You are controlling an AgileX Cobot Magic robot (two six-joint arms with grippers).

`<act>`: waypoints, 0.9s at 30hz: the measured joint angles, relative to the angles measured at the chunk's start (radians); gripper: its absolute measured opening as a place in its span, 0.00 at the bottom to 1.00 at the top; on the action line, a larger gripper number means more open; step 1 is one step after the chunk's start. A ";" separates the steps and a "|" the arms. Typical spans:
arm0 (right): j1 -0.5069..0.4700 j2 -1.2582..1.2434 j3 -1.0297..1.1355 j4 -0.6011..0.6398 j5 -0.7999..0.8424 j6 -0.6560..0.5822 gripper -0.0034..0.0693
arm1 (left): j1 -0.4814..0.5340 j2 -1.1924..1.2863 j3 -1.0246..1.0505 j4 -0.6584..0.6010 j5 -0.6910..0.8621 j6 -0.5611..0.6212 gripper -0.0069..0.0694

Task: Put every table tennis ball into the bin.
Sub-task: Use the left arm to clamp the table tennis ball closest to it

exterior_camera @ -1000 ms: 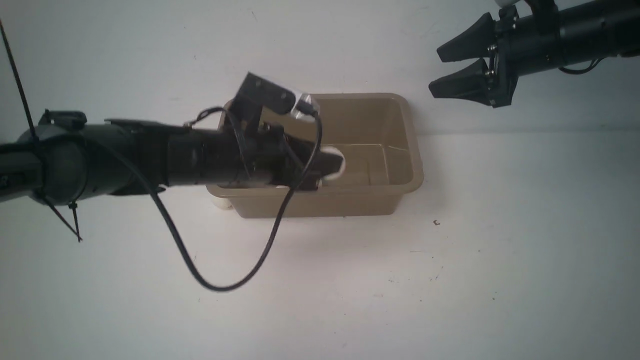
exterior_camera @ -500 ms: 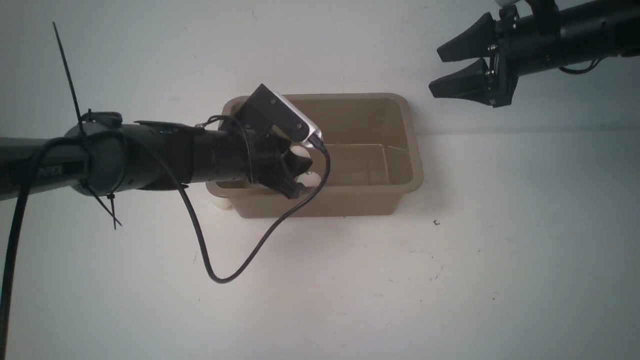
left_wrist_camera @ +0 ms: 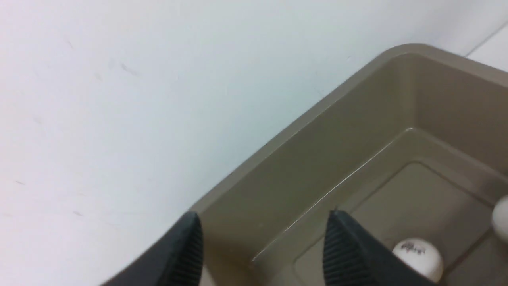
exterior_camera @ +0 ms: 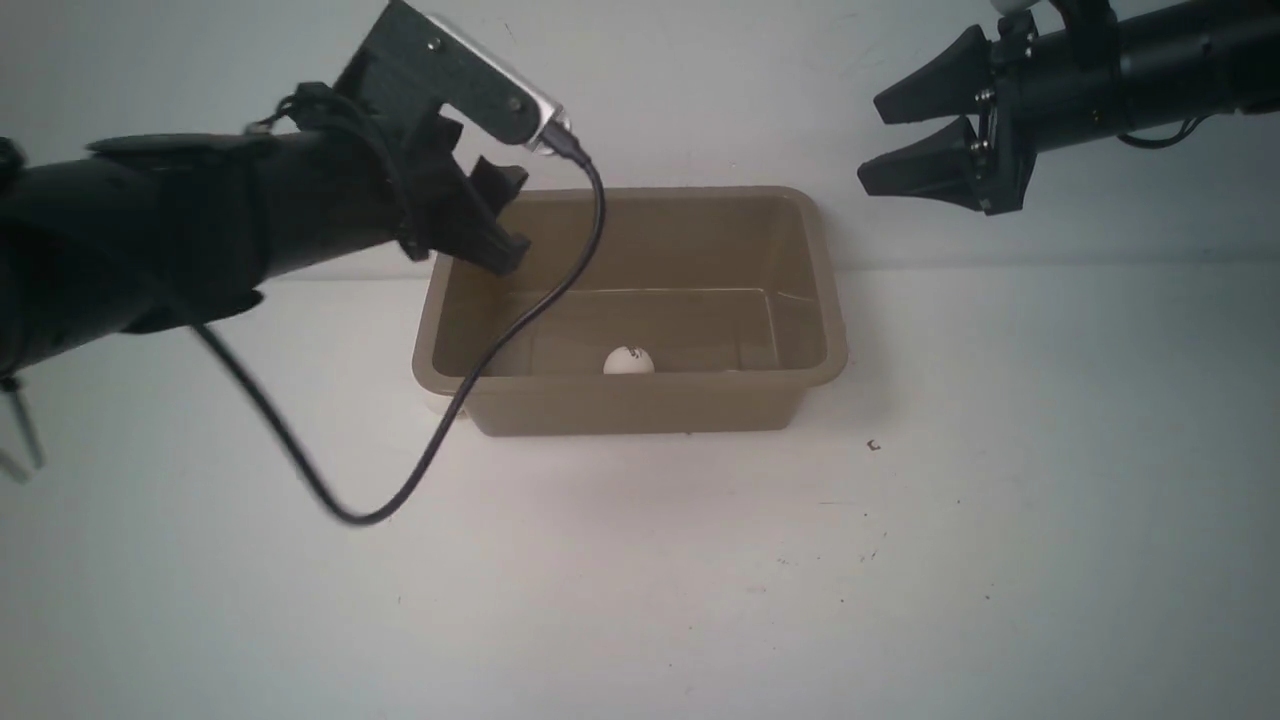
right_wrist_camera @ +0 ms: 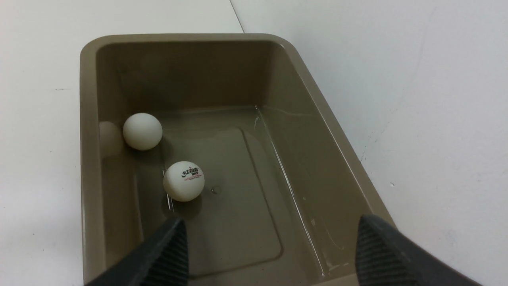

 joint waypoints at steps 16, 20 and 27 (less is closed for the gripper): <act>0.000 0.000 0.000 -0.018 0.000 0.019 0.75 | 0.394 -0.223 0.185 0.027 0.608 0.014 0.54; 0.000 0.000 0.000 -0.022 0.000 0.031 0.75 | 0.503 -0.191 0.185 0.034 0.710 -0.006 0.54; 0.000 0.000 0.000 -0.022 0.000 0.047 0.75 | 0.561 -0.061 0.185 0.109 0.755 0.017 0.54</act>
